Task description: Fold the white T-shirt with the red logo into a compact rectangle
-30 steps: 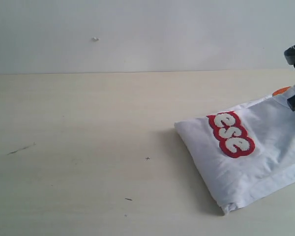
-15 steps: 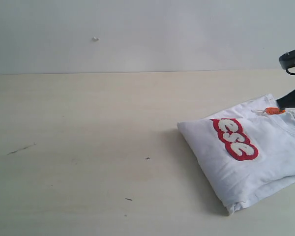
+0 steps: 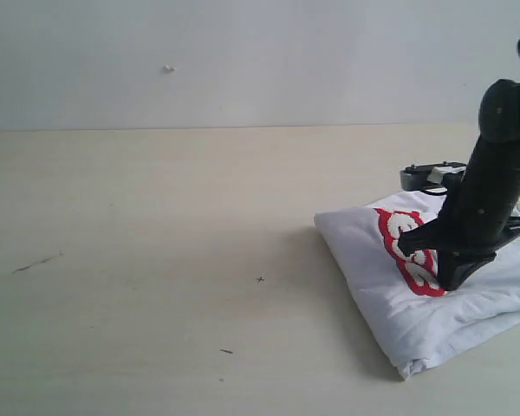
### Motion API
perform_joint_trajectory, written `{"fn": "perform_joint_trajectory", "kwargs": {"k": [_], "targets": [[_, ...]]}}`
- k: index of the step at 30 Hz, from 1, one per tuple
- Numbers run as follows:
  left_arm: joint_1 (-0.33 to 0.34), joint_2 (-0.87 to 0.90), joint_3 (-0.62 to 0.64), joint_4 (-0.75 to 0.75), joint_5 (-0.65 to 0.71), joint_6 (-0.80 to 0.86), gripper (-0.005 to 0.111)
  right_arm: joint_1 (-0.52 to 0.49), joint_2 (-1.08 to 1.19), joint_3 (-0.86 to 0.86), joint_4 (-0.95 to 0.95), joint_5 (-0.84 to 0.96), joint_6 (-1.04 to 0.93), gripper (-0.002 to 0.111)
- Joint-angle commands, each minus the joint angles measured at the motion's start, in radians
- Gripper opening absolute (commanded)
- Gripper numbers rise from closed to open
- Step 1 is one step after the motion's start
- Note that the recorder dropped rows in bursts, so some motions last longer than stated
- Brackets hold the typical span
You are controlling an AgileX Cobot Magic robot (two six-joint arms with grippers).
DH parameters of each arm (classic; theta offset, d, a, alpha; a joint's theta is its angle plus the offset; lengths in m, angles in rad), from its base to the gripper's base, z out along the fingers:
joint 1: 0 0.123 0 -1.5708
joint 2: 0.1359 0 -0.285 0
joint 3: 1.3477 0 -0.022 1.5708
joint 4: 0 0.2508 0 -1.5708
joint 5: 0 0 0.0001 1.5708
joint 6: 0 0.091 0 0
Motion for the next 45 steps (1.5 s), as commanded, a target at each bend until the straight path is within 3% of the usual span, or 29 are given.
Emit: {"fn": "perform_joint_trajectory", "kwargs": {"k": [1,7,15,23,31,37,45], "targets": [[-0.001,-0.004,0.0,-0.015,-0.001,0.004,0.0,0.099,0.062,-0.006,0.041,-0.002,0.016,0.0],[-0.001,-0.004,0.0,-0.015,-0.001,0.004,0.0,0.225,0.077,-0.024,0.207,-0.043,-0.079,0.0],[-0.001,-0.004,0.0,-0.015,-0.001,0.004,0.0,0.362,0.077,-0.044,0.292,-0.159,-0.082,0.001],[-0.001,-0.004,0.0,-0.015,-0.001,0.004,0.0,0.429,0.079,-0.119,0.515,-0.238,-0.191,0.018],[-0.001,-0.004,0.0,-0.015,-0.001,0.004,0.0,0.429,0.021,-0.183,0.286,-0.159,-0.09,0.02],[-0.001,-0.004,0.0,-0.015,-0.001,0.004,0.0,0.419,-0.044,-0.155,-0.245,-0.1,0.346,0.0],[-0.001,-0.004,0.0,-0.015,-0.001,0.004,0.0,0.278,-0.01,-0.049,-0.271,-0.124,0.374,0.0]]}}
